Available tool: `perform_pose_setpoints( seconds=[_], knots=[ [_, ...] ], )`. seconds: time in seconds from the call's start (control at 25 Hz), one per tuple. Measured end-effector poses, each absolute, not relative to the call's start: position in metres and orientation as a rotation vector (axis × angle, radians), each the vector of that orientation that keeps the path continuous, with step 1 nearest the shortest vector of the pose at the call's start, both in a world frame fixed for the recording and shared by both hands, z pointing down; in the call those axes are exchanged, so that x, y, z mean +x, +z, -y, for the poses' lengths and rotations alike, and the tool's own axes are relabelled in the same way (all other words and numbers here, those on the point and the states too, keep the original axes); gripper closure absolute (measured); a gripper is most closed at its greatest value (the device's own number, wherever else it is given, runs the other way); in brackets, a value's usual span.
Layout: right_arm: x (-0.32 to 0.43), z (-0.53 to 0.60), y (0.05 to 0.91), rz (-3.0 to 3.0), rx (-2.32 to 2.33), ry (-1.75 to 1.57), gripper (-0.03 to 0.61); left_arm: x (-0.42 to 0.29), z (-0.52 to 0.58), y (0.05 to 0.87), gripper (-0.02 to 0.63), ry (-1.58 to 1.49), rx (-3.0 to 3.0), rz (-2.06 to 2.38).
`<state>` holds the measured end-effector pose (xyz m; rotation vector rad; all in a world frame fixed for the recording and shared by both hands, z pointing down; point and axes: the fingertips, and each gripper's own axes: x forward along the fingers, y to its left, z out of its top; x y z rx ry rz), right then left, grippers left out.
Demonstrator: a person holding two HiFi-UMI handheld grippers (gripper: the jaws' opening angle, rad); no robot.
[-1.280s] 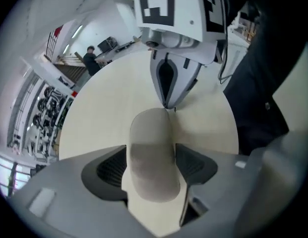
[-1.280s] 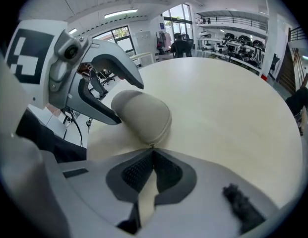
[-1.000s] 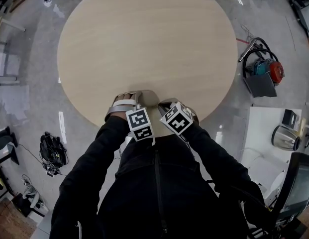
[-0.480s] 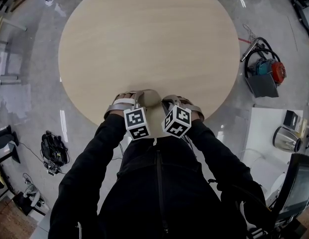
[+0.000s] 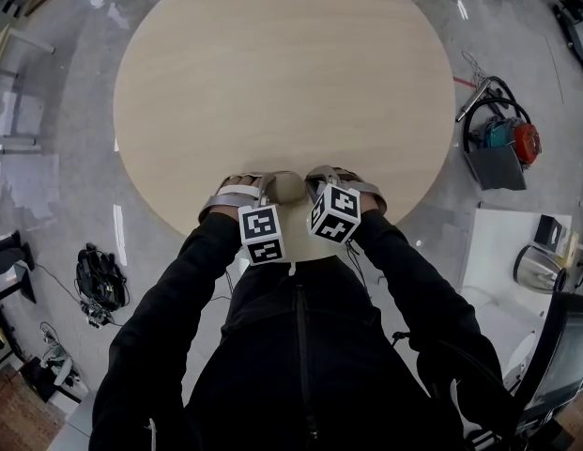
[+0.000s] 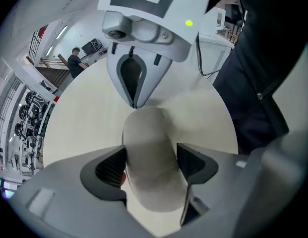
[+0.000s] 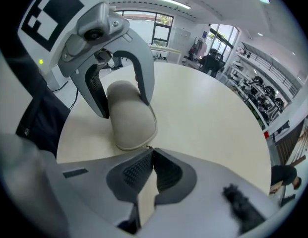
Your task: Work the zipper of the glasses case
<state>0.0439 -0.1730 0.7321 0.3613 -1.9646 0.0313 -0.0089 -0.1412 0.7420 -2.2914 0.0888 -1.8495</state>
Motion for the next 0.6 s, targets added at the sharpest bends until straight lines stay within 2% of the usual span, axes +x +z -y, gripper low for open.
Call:
perform_pose_setpoints(
  seconds=[0.6],
  knots=[
    [0.019, 0.15, 0.733, 1.942, -0.038, -0.266, 0.574, -0.02, 0.119, 0.744, 0.278, -1.642, -1.929, 0.433]
  ],
)
